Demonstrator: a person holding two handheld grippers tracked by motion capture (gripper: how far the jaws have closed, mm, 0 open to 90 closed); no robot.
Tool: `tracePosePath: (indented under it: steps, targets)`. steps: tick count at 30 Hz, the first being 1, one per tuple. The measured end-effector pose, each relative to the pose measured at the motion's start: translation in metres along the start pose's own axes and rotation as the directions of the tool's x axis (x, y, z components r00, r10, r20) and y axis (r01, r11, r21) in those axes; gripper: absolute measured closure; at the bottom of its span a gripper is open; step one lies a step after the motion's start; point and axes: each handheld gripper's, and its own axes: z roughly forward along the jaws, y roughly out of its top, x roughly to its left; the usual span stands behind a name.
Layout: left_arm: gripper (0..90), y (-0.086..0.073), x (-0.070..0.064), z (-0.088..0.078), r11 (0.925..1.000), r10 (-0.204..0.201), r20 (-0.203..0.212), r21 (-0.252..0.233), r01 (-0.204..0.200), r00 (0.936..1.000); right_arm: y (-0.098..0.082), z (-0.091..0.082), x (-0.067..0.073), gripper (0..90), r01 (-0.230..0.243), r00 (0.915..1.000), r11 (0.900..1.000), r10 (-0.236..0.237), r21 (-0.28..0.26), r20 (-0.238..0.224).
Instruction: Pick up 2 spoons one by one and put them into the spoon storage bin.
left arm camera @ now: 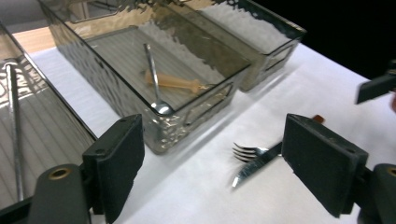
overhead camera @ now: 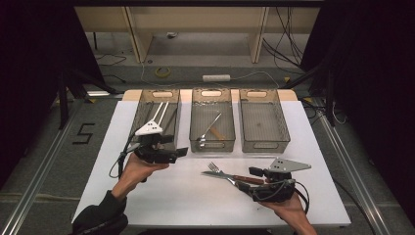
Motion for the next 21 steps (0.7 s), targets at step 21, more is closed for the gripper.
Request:
tracePosePath:
  steps: [21]
  targets:
    - [17.9,-0.050,-0.011,-0.037,0.9961,-0.008,-0.002,-0.088,0.007,1.0000,-0.001,0.002,-0.004,28.9,0.005,0.9997,0.998,-0.007,0.058,0.022]
